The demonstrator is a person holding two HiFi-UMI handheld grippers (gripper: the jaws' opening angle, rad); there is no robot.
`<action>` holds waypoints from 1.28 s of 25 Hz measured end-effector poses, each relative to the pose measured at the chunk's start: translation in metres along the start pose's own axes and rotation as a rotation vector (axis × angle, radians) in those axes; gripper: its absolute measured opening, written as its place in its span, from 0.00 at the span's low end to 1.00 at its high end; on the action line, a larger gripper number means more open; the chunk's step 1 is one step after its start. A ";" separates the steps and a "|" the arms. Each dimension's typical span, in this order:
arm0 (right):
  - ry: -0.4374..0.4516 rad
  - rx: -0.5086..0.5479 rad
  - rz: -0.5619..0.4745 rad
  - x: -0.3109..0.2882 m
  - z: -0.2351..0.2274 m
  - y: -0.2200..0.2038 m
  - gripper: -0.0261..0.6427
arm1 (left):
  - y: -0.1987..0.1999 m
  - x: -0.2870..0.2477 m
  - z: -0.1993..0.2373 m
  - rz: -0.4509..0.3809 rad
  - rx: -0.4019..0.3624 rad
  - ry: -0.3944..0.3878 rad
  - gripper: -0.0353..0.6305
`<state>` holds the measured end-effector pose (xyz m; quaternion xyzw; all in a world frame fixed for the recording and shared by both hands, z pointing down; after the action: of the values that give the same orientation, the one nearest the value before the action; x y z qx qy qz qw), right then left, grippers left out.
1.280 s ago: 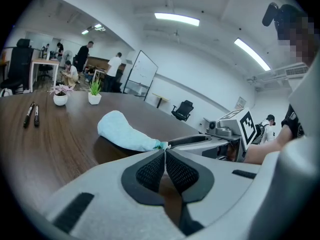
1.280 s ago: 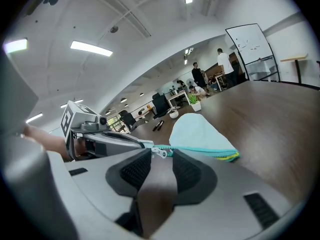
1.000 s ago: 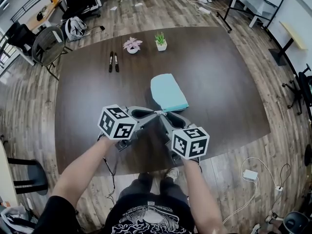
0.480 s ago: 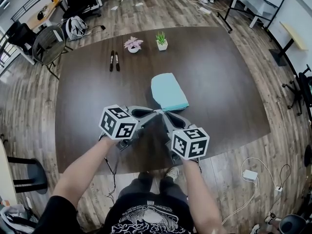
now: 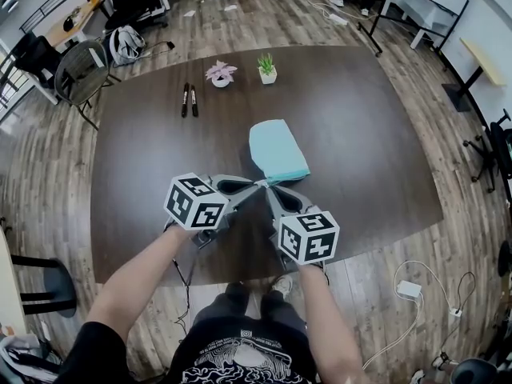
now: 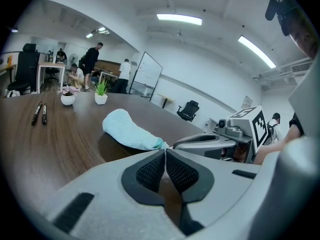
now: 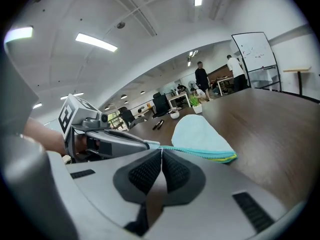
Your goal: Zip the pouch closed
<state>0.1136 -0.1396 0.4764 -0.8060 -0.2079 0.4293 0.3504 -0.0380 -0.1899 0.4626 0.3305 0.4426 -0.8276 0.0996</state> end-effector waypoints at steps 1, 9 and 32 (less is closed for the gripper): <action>-0.005 0.009 0.000 0.000 0.000 0.001 0.04 | 0.000 0.000 0.000 -0.002 0.000 0.000 0.08; -0.052 0.044 0.016 -0.002 0.000 0.000 0.04 | -0.001 -0.002 0.000 -0.006 0.016 0.052 0.08; -0.050 0.085 0.057 -0.020 0.009 -0.004 0.04 | -0.021 0.015 0.011 -0.035 0.072 0.110 0.07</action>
<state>0.0947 -0.1466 0.4868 -0.7851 -0.1753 0.4676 0.3665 -0.0639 -0.1845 0.4714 0.3712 0.4231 -0.8252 0.0484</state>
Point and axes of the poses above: the fingertips, and each gripper's own axes: x backward along the fingers, z to its left, y out of its top, the point moved 9 cm from there along x, backward along the fingers, and after that the axes turned 10 degrees about z, right-handed, at the moved point
